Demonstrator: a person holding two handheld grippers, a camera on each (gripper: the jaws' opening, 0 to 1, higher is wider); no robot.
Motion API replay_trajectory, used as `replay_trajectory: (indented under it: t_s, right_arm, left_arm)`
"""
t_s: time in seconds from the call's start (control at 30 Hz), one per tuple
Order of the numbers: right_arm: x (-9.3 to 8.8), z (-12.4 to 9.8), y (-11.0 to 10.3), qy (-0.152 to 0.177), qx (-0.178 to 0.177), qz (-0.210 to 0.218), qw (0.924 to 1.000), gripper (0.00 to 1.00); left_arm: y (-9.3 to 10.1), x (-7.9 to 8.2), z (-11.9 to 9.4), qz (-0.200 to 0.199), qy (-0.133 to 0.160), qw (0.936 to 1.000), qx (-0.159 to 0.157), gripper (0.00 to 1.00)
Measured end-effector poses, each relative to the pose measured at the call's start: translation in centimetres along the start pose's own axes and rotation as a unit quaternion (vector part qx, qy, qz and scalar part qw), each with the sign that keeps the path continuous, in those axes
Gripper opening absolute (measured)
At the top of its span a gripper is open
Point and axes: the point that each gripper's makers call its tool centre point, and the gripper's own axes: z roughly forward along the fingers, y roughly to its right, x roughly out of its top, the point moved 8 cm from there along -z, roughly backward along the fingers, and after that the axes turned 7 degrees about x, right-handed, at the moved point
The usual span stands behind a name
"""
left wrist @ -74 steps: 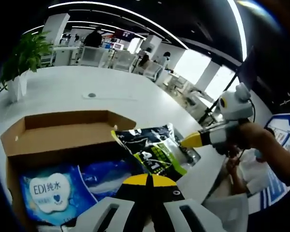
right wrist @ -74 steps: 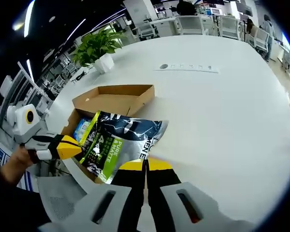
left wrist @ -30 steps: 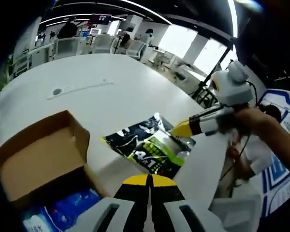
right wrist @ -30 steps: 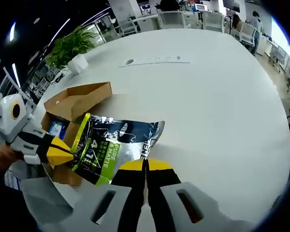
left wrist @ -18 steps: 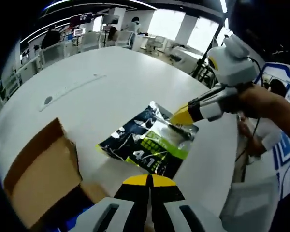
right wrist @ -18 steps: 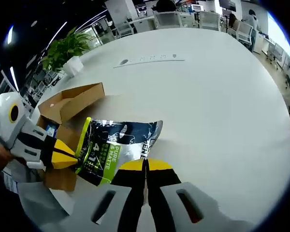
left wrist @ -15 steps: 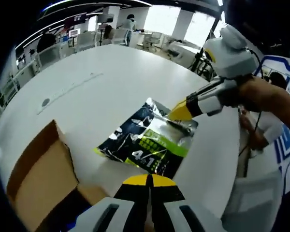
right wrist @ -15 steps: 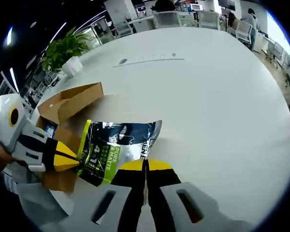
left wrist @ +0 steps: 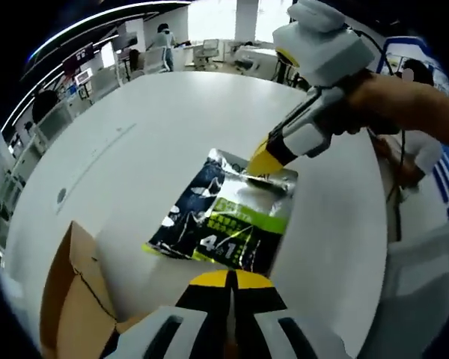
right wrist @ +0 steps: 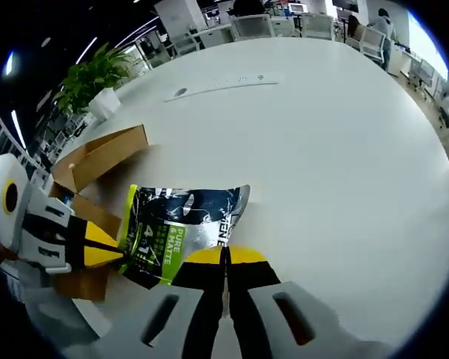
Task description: Operate the shoe box by opening the lid, removing the specified soft item, and placing it in the target area until the item is outside and the box remains undamaged.
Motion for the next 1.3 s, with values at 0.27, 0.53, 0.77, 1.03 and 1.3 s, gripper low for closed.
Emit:
replay_trajectory:
  t_s: [0.27, 0.53, 0.77, 1.03, 1.3]
  right_arm:
    - [-0.6, 0.8, 0.6, -0.001, -0.007, -0.002, 1.0000, 0.00]
    - [-0.8, 0.6, 1.0, -0.002, -0.011, 0.007, 0.9999, 0.00]
    - [-0.8, 0.9, 1.0, 0.000, -0.017, 0.010, 0.9998, 0.00]
    - [-0.8, 1.2, 1.0, 0.001, -0.021, 0.024, 0.9995, 0.00]
    - [-1.2, 0.9, 0.8, 0.003, -0.024, 0.015, 0.9996, 0.01]
  left_arm:
    - [-0.4, 0.6, 0.7, 0.093, -0.009, 0.9954, 0.021, 0.01]
    - [0.0, 0.4, 0.5, 0.121, -0.018, 0.9923, 0.019, 0.03]
    - [-0.3, 0.9, -0.8, 0.120, 0.010, 0.9923, 0.030, 0.06]
    - [0.0, 0.9, -2.2, 0.054, 0.041, 0.9975, 0.017, 0.11]
    - [-0.3, 1.0, -3.4, -0.002, 0.074, 0.9972, 0.013, 0.14]
